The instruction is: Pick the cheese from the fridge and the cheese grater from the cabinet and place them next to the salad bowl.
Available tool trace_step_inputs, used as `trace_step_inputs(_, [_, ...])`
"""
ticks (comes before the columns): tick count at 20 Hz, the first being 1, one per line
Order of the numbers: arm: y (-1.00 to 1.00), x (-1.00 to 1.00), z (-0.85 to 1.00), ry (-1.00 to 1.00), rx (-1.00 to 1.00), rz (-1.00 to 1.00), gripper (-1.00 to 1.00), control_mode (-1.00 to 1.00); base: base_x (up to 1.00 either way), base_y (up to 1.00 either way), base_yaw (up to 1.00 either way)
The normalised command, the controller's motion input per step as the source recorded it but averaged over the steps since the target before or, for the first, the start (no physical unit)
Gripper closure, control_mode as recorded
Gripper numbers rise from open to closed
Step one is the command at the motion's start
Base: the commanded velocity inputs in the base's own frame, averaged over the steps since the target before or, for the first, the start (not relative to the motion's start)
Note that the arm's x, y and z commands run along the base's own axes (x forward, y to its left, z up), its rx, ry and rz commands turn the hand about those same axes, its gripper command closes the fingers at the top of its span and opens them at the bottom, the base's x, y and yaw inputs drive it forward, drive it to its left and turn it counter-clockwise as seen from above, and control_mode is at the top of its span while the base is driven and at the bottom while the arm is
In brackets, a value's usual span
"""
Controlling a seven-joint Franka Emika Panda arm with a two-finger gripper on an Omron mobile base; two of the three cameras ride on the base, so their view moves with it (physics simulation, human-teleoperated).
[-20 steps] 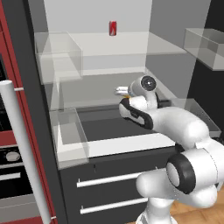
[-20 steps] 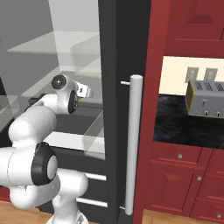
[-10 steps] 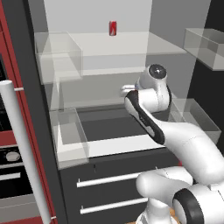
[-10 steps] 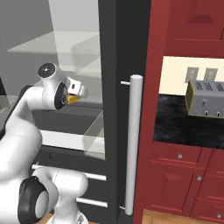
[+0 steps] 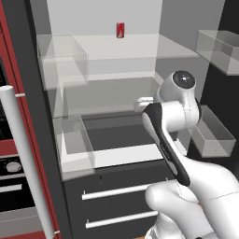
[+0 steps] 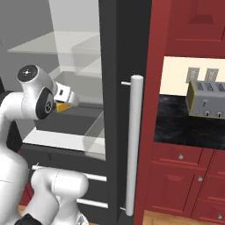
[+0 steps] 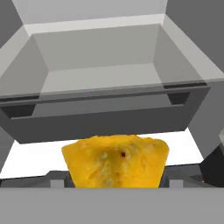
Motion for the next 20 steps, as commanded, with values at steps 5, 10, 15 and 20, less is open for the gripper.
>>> trace_step_inputs(5, [0.00, -0.86, 0.11, 0.00, 0.00, 0.01, 1.00, -1.00, 0.00, 0.00, 0.00])
trace_step_inputs(10, [-0.07, -1.00, 0.05, 0.00, 0.00, 0.00, 1.00, -1.00, 0.00, 0.00, 0.00])
trace_step_inputs(15, [-0.17, -0.36, 0.00, 0.00, 0.00, 0.00, 1.00, -1.00, 0.00, 0.00, 0.00])
trace_step_inputs(20, [0.00, 0.00, 0.00, 0.00, 0.00, 0.00, 1.00, -1.00, 0.00, 0.00, 0.00])
